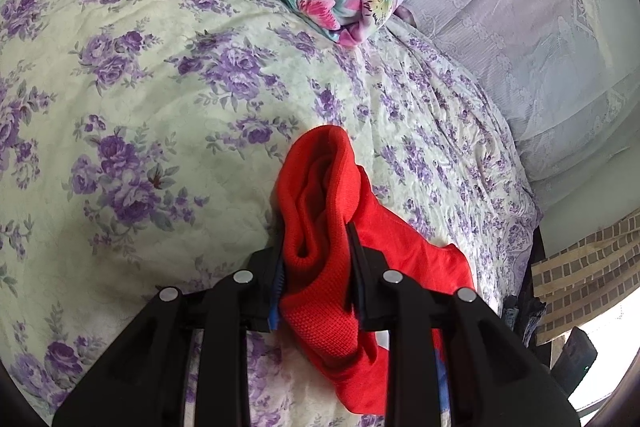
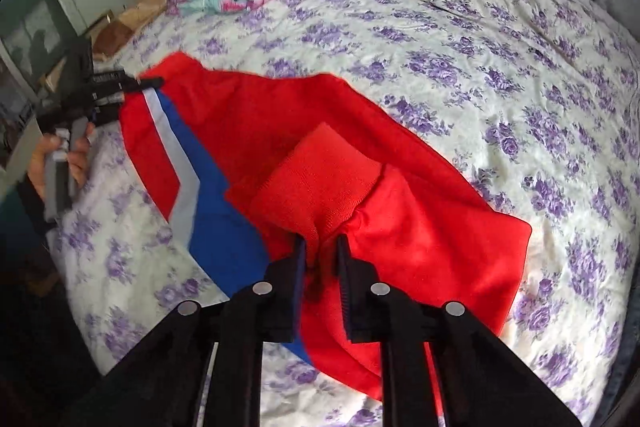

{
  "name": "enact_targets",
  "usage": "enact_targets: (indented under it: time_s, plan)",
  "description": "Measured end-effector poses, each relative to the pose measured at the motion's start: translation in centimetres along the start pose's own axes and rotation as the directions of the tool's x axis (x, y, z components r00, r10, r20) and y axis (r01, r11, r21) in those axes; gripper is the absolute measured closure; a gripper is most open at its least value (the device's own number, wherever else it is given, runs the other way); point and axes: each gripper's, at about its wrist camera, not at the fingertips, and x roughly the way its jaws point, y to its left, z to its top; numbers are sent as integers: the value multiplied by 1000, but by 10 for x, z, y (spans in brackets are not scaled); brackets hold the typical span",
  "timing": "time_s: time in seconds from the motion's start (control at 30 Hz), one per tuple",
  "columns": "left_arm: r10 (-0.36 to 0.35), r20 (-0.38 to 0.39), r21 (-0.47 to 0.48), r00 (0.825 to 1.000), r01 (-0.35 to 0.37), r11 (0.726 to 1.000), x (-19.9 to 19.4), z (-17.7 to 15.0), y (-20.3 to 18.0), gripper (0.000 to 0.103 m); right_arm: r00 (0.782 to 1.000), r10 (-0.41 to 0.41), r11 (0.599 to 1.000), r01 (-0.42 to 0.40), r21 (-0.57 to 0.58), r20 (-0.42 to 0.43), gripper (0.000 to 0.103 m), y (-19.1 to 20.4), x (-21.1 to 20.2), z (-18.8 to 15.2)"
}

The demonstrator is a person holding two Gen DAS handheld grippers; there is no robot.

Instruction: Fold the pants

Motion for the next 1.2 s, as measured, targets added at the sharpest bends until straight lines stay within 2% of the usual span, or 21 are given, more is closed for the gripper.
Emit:
enact_targets:
  time_s: [0.1,0.17,0.2,0.27,0.3,0.37,0.4,0.5,0.53,0.6,0.63,0.67,0.7,0.73,0.8,0.9,0.93,1.0,1.03,1.13,1.2]
  plan:
    - [-3,3,1,1000,3,1000,0,-1,0,78,992,97,993,-102,59,77,88,4,-14,15]
    - [-4,4,1,1000,4,1000,1,-1,1,78,991,106,992,-111,60,78,88,14,1,24]
    - [-5,3,0,1000,5,1000,1,-1,1,78,996,78,995,-81,58,44,87,19,16,25]
    - [-4,2,2,1000,4,1000,1,-1,1,78,998,38,998,-35,47,-60,69,25,53,17]
    - [-4,0,5,1000,4,1000,1,-1,0,78,998,22,999,-20,35,-61,66,27,60,12]
    - [-4,-2,15,1000,4,1000,0,-1,-1,78,999,33,999,-32,22,-41,39,29,51,9]
    - [-4,-1,19,1000,4,1000,0,-1,-1,78,998,49,998,-48,44,-39,39,27,42,11]
    - [-11,8,21,1000,11,1000,-1,-3,0,78,972,225,957,-232,171,60,38,13,16,21]
    - [-11,13,23,1000,11,1000,-1,-3,0,78,957,273,932,-288,222,96,38,7,15,24]
    - [-9,24,35,1000,8,999,-2,-5,-2,78,914,378,847,-405,345,145,38,-8,31,27]
    - [-3,27,44,1000,2,999,-2,-5,-3,78,906,401,816,-422,396,139,39,-12,46,25]
    - [6,30,60,1000,-8,998,-3,-5,-7,79,914,393,813,-396,428,100,48,-15,65,21]
    - [15,37,77,999,-18,997,-5,-5,-12,79,928,367,832,-361,422,70,56,-14,76,17]
    - [24,42,100,999,-28,995,-7,-5,-17,79,935,346,853,-346,390,73,58,-12,75,16]
    - [31,52,147,998,-38,988,-11,-5,-30,79,938,343,857,-337,390,57,53,-9,61,21]
    - [19,72,195,997,-33,980,-20,-7,-47,79,919,364,825,-394,405,153,39,-15,41,25]
    - [12,77,201,997,-27,979,-21,-8,-51,80,925,353,833,-380,401,142,36,-17,44,24]
    - [4,87,209,996,-23,978,-25,-10,-60,80,953,300,877,-296,378,48,41,-18,64,18]
    - [3,89,210,996,-21,977,-28,-10,-66,80,954,295,881,-294,370,56,43,-19,62,16]
    - [-41,108,251,993,13,968,-45,-14,-95,81,924,345,818,-382,430,165,41,-39,28,11]
    - [-80,112,305,991,42,951,-53,-19,-127,81,908,343,793,-418,443,242,37,-57,-1,3]
